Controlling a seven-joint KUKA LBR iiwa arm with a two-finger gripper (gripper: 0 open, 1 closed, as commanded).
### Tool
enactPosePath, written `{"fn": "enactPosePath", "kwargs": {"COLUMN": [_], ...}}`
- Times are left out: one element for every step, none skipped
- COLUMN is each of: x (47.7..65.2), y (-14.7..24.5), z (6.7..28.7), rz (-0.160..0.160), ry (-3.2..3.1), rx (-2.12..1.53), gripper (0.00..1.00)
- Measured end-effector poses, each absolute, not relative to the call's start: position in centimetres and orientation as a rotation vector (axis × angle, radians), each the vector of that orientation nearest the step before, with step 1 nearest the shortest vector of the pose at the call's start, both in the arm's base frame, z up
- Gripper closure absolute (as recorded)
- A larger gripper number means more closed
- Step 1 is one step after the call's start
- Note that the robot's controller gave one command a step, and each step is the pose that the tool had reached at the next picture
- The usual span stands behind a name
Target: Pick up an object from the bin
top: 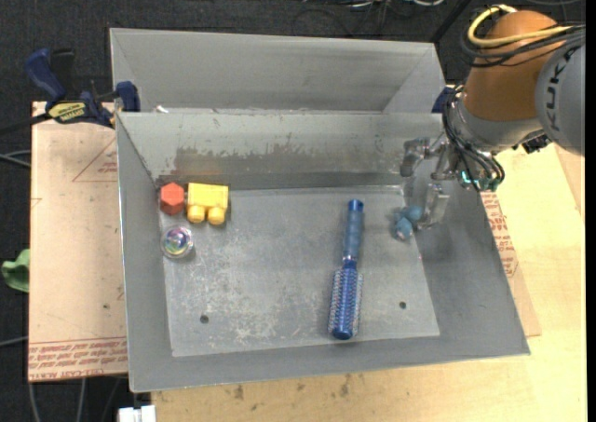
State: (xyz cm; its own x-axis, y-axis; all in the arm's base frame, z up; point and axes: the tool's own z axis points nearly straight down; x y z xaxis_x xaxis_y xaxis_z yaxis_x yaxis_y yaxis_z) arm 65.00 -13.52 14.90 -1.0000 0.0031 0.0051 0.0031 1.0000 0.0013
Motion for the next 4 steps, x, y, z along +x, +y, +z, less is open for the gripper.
{"fn": "enactPosePath", "kwargs": {"x": [64.9, 60.2, 64.2, 64.2], "y": [-14.9, -14.8, -14.4, -14.8], "z": [6.7, 12.0, 7.7, 7.8], "rz": [-0.003, 0.001, -0.016, -0.003], "ry": [-3.127, -3.127, -3.017, -3.016], "rx": [0.288, 0.342, 0.893, 0.896], "gripper": [0.00, 0.00, 0.00, 1.00]}}
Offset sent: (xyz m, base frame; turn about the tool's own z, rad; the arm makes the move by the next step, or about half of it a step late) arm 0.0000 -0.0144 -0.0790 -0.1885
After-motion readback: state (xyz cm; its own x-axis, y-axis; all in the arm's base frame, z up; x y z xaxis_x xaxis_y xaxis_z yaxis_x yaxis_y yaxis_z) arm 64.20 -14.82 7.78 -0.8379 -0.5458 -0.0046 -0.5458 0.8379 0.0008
